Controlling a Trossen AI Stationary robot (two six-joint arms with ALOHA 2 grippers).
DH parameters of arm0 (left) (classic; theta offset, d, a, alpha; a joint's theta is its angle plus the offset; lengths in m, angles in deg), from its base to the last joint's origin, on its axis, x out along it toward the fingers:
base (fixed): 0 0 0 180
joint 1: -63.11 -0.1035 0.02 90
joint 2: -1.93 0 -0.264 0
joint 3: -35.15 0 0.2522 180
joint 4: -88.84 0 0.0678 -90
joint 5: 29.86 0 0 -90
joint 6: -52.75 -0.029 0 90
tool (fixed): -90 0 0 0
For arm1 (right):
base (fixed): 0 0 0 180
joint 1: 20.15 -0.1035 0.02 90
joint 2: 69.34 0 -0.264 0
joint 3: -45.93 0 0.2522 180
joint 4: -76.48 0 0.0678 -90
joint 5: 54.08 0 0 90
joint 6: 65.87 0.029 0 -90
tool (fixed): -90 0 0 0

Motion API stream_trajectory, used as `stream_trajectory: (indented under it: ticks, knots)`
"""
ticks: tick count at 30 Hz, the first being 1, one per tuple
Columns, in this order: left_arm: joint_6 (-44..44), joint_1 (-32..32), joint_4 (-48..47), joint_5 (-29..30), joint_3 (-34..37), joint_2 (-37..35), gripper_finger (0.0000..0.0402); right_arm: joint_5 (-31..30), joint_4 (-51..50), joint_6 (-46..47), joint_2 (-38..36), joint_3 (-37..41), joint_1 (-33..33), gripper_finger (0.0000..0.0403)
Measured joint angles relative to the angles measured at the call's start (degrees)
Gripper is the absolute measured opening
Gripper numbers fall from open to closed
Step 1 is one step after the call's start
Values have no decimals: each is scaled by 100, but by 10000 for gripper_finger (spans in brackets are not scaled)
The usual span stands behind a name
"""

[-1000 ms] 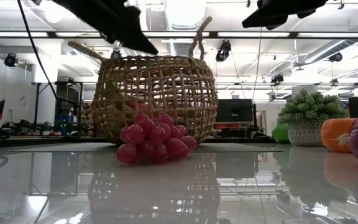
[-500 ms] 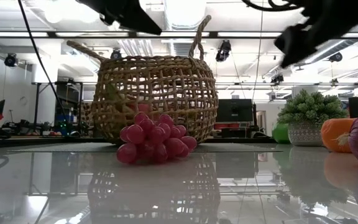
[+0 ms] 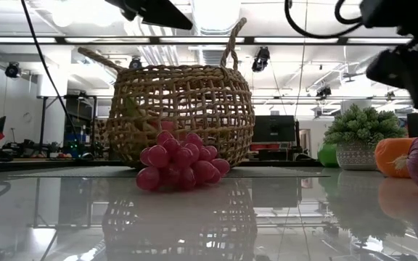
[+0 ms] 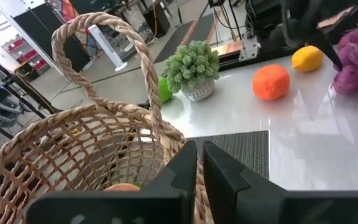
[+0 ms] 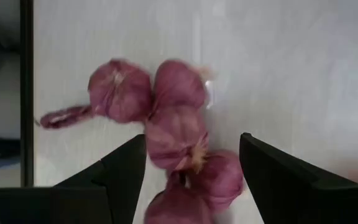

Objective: Build produce basket
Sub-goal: Put the purple garlic into the basket

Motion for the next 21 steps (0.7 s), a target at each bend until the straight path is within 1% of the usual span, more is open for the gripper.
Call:
stream_trajectory:
  ticks: [5, 8, 11, 16, 21]
  knots:
    - [-125, 0, 128, 4, 11, -2, 10, 450, -119, 403, 209, -25, -68, 259]
    - [-116, 0, 147, 4, 15, -1, 10, 484, -374, 471, 348, -61, -159, 266]
    - [-144, 1, 246, 4, 15, -2, 10, 491, -407, 263, 534, -66, -215, 266]
    - [-140, 2, 240, 7, 22, -2, 10, 381, -293, -153, 976, -108, -204, 253]
    - [-130, 2, 239, 7, 37, -2, 10, 283, -159, -480, 1391, -162, -209, 220]
